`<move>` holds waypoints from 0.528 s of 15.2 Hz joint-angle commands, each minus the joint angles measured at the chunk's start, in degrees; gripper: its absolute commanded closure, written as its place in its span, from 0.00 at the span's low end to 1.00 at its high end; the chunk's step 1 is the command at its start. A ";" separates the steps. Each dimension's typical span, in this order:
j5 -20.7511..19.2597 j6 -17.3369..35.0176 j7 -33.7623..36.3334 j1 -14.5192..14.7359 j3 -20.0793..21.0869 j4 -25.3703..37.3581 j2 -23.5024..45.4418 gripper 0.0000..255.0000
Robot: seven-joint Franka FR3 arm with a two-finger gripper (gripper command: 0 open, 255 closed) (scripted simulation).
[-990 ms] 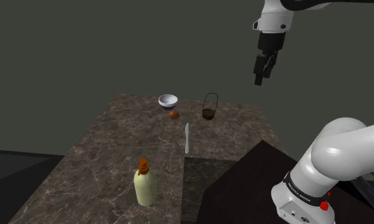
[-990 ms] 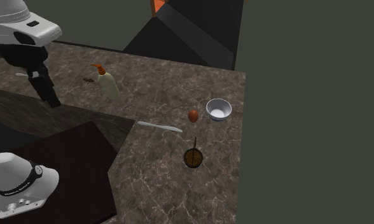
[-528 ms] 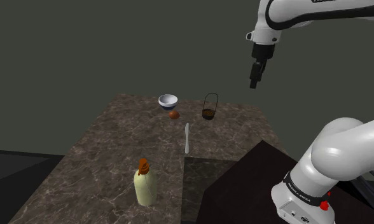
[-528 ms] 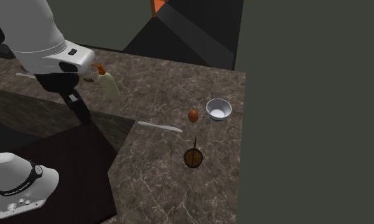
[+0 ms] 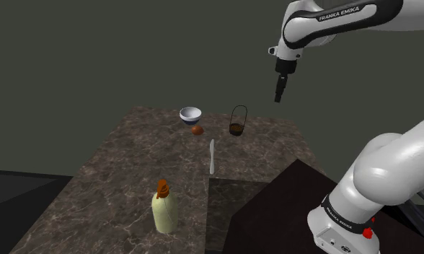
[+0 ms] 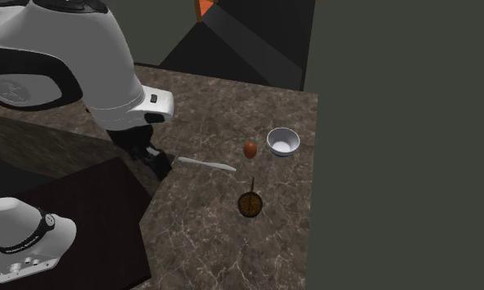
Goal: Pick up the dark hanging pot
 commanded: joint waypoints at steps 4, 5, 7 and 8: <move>2.24 7.45 -10.60 0.98 -4.45 4.65 10.86 0.00; 3.08 8.62 -12.75 1.15 -5.14 5.84 13.09 0.00; 5.09 10.72 -17.14 1.32 -6.24 8.48 17.66 0.00; 6.24 11.63 -19.37 1.33 -6.67 9.93 19.99 0.00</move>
